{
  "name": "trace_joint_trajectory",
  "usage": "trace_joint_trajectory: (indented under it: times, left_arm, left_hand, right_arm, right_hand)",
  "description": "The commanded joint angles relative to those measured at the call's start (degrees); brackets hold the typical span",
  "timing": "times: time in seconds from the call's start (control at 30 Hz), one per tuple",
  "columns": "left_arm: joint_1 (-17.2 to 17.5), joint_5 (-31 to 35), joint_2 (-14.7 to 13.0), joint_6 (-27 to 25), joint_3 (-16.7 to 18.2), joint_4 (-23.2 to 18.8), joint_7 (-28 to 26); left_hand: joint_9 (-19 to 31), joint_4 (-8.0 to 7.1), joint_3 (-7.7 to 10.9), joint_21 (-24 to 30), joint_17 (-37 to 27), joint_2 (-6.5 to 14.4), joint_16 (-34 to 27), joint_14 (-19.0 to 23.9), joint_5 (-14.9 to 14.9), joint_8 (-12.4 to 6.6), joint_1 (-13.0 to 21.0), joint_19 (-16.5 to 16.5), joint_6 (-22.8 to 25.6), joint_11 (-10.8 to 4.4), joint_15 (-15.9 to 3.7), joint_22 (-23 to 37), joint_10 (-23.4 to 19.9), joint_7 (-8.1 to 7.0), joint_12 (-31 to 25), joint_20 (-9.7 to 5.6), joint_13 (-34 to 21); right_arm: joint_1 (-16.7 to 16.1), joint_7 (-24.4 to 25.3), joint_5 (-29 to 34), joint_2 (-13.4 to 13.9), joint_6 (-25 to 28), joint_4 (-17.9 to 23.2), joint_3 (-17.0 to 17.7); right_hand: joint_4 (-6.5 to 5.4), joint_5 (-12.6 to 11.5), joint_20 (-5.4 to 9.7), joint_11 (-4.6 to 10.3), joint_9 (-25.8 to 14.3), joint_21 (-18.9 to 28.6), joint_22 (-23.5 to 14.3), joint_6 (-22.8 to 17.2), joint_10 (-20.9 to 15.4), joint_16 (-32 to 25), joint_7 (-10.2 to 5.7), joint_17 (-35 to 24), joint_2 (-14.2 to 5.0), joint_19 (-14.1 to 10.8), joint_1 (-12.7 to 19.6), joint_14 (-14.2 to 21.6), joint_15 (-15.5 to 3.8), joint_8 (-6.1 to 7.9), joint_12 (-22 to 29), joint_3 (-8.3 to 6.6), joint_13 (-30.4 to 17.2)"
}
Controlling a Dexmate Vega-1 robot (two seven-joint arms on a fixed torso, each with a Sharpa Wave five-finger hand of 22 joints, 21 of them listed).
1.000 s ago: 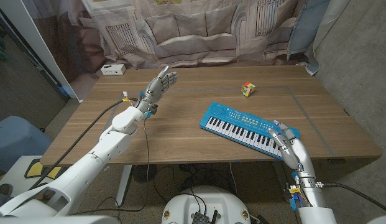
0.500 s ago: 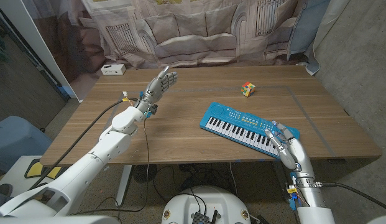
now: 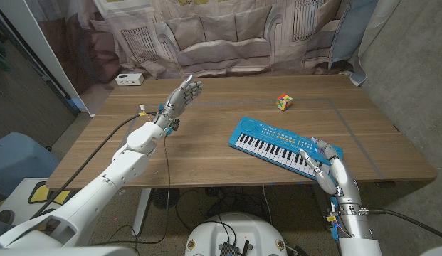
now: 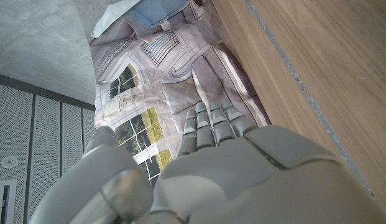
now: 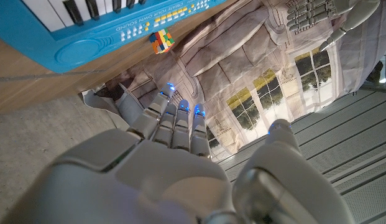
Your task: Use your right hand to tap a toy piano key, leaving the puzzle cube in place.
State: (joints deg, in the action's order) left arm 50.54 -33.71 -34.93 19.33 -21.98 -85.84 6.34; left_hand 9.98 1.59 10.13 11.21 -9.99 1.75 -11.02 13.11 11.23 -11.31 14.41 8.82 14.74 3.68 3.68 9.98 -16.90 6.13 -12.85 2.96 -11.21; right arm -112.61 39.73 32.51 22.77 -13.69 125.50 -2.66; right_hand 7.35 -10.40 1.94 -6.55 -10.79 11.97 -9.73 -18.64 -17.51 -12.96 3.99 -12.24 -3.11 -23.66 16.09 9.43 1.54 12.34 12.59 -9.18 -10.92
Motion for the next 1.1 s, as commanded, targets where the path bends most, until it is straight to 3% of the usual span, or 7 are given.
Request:
trace_joint_trajectory:
  times: [0.03,0.3,0.93,1.1]
  left_arm:
    - [0.62,0.3,-0.3,0.02,0.11,-0.68,-0.43]
    - [1.42,0.73,-0.65,0.37,0.38,-1.26,-1.08]
    - [2.16,0.59,-1.16,1.0,0.82,-2.02,-0.81]
    - [2.96,0.64,-0.87,1.66,1.34,-2.45,-1.99]
  left_hand:
    - [0.35,0.22,0.16,0.16,-0.26,0.11,0.06,0.53,-0.09,0.19,0.02,0.2,0.73,0.07,-0.07,0.18,-0.58,0.08,0.12,0.17,-0.09]
    - [0.35,0.27,0.14,0.14,-0.26,0.15,0.08,0.57,-0.1,0.22,0.0,0.19,0.77,-0.26,-0.11,0.18,-0.75,0.0,0.11,0.2,-0.09]
    - [0.35,0.39,0.07,0.09,-0.26,0.2,0.14,0.62,-0.13,0.27,-0.05,0.18,0.91,0.1,-0.18,0.18,-0.77,-0.06,0.22,0.28,-0.09]
    - [0.35,0.43,0.05,0.08,-0.26,0.22,0.16,0.61,-0.13,0.26,-0.07,0.16,1.02,-0.16,-0.13,0.18,-0.81,-0.05,0.24,0.33,-0.1]
  right_arm:
    - [-0.95,2.81,6.92,2.26,7.63,2.64,-1.95]
    - [-1.33,4.92,7.72,4.0,10.09,3.32,-3.02]
    - [-2.13,8.08,15.66,7.2,23.42,6.2,-7.13]
    - [-2.3,8.79,15.57,8.06,25.45,6.63,-7.51]
  right_hand:
    - [0.14,-0.18,-0.2,-0.22,-0.14,-0.34,-0.12,-0.32,0.02,-0.1,-0.25,-0.12,0.18,0.15,0.43,-0.25,-0.14,0.13,0.01,-0.14,-0.11]
    - [0.12,-0.18,-0.21,0.0,-0.14,-0.43,-0.13,-0.27,0.17,0.01,-0.38,-0.12,0.1,0.22,0.46,-0.35,-0.12,-0.01,-0.16,-0.14,-0.11]
    - [-0.04,-0.18,-0.23,0.45,-0.15,-0.4,-0.13,-0.74,-0.25,-0.08,-0.66,-0.17,-0.05,-0.16,0.27,0.12,-0.19,-0.04,-0.19,-0.04,-0.12]
    - [-0.17,-0.18,-0.82,0.84,-0.18,-0.5,-0.15,-2.73,-0.56,-0.01,-2.4,-0.18,-0.06,-0.18,0.04,0.25,-0.27,0.52,-0.25,0.11,-0.13]
